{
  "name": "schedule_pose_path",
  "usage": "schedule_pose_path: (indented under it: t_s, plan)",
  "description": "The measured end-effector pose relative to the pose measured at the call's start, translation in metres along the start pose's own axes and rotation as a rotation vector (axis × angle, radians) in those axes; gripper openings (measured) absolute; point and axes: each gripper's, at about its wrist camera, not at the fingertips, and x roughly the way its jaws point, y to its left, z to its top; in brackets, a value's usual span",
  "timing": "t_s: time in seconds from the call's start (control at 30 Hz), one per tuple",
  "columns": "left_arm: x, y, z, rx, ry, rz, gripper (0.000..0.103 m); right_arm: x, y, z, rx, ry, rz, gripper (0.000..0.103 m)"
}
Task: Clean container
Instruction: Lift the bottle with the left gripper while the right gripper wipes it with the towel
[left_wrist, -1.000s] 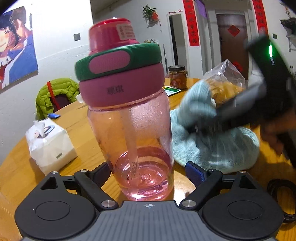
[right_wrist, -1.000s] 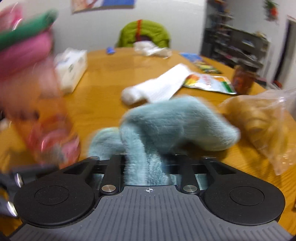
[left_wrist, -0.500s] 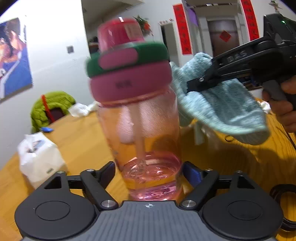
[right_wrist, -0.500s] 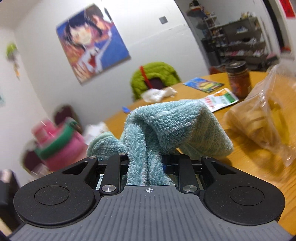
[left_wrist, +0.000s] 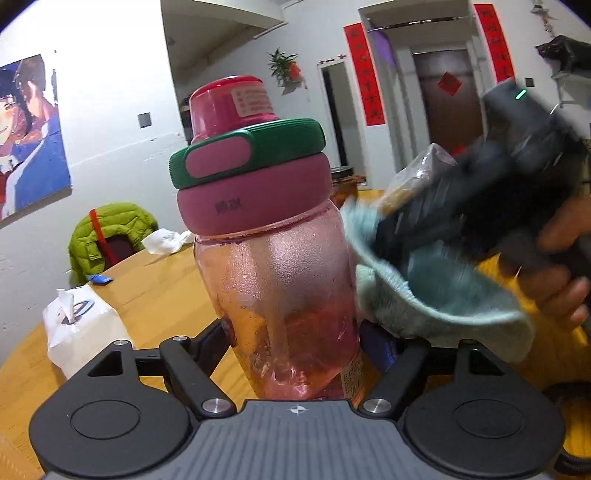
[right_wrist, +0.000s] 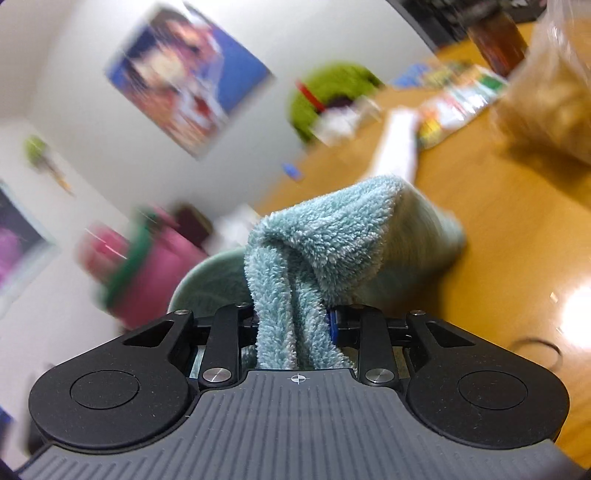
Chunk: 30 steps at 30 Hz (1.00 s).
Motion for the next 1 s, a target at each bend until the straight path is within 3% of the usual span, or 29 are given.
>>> schedule_pose_path:
  t_s: [0.13, 0.3, 0.4, 0.47, 0.57, 0.63, 0.77, 0.83, 0.93, 1.0]
  plan:
    - [-0.005, -0.001, -0.002, 0.005, -0.012, -0.016, 0.075, 0.021, 0.0, -0.004, -0.022, 0.101, -0.104, 0.029]
    - [-0.008, -0.014, 0.001, 0.025, -0.027, -0.059, 0.074, -0.038, 0.007, -0.002, -0.011, -0.138, 0.135, 0.029]
    - [-0.009, -0.018, 0.0, 0.029, -0.033, -0.064, 0.075, -0.025, -0.007, -0.002, 0.037, -0.104, 0.084, 0.029]
    - [-0.008, -0.018, -0.001, 0.026, -0.036, -0.065, 0.075, 0.002, -0.02, -0.005, 0.072, 0.024, -0.012, 0.029]
    - [-0.011, -0.019, -0.001, 0.024, -0.022, -0.051, 0.077, 0.021, -0.02, -0.011, 0.031, 0.118, -0.115, 0.028]
    - [-0.011, -0.015, 0.0, 0.006, 0.019, -0.021, 0.083, 0.016, -0.015, -0.01, 0.006, 0.101, -0.12, 0.028]
    - [-0.025, -0.02, 0.004, -0.011, 0.1, 0.074, 0.082, 0.005, -0.007, -0.011, -0.029, 0.009, -0.108, 0.028]
    - [-0.037, -0.024, 0.006, -0.01, 0.081, 0.048, 0.08, 0.001, -0.004, -0.01, -0.031, -0.028, -0.094, 0.028]
    - [-0.045, -0.032, 0.006, 0.008, 0.031, -0.052, 0.076, -0.006, -0.001, -0.008, -0.027, -0.071, -0.057, 0.029]
    - [-0.044, -0.038, 0.005, 0.038, 0.008, -0.045, 0.076, -0.005, 0.002, -0.009, -0.034, -0.057, -0.039, 0.029]
